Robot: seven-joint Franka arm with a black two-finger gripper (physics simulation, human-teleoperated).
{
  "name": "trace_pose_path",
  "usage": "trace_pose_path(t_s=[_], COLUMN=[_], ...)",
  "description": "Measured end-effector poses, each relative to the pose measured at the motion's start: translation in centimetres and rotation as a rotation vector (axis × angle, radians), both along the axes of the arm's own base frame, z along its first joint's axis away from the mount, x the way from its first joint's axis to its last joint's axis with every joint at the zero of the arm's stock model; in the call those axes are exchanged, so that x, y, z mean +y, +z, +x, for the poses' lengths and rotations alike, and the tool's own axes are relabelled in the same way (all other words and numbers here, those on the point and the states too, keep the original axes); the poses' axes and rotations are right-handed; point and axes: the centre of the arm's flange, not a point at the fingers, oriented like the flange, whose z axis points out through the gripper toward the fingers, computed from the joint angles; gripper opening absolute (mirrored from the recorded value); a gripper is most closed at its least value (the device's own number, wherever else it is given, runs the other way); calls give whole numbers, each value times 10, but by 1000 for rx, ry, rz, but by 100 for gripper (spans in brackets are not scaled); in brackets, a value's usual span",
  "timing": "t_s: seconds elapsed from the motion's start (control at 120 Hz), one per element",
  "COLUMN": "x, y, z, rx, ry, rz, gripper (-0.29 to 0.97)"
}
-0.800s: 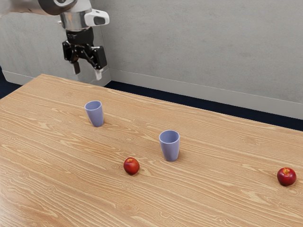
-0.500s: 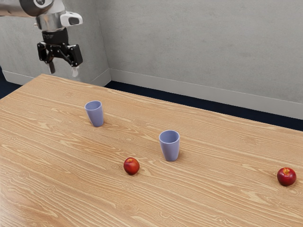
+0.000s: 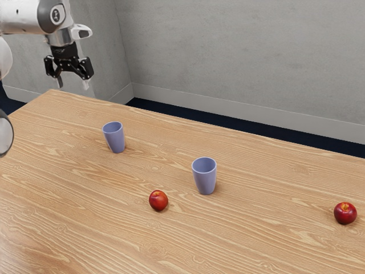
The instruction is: Place the left cup onto the right cup
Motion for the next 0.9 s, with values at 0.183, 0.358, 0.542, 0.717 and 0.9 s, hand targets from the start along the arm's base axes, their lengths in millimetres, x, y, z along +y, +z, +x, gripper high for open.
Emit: trace_pose_path(t_s=[0.183,0.358,0.542,0.717,0.9], x=[-1,-24,-45,-57,-58], y=[-11,-41,-85,-123,-145], z=[24,48,66,76,81], rx=[-21,-14,10,37,44], ry=[-22,-65,-112,-136,-142], rz=[-16,-22,-61,-79,-81], gripper=[68,68,68,68,68])
